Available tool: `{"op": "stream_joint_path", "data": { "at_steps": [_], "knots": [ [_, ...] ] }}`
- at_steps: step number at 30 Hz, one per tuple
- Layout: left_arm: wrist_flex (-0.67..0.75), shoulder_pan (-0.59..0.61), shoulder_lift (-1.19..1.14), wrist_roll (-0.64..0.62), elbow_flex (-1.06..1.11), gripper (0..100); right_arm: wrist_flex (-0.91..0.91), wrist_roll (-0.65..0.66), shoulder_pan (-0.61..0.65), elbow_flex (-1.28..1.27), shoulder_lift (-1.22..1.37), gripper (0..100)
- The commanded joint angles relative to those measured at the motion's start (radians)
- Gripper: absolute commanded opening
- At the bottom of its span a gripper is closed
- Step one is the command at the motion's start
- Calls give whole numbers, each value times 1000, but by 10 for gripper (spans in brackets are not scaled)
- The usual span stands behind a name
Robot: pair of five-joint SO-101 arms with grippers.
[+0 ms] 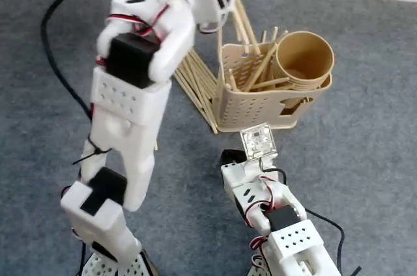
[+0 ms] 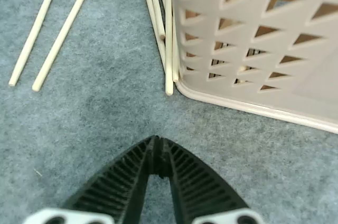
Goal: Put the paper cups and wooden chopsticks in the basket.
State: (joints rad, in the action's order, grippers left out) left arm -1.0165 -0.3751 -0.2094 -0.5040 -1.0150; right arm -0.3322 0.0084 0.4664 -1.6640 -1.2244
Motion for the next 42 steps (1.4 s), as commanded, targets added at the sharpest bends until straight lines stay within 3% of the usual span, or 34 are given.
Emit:
{"op": "stream_joint_path", "data": {
  "at_steps": [1, 12, 25, 42],
  "knots": [
    [41, -19, -35, -11, -45, 5, 19, 14, 1, -7, -12, 5],
    [40, -50, -77, -5, -41, 5, 19, 14, 1, -7, -12, 5],
    [86, 4, -79, 123, -41, 5, 19, 14, 1, -7, -12, 5],
    [51, -31, -148, 115, -41, 5, 19, 14, 1, -7, -12, 5]
  ]
}}
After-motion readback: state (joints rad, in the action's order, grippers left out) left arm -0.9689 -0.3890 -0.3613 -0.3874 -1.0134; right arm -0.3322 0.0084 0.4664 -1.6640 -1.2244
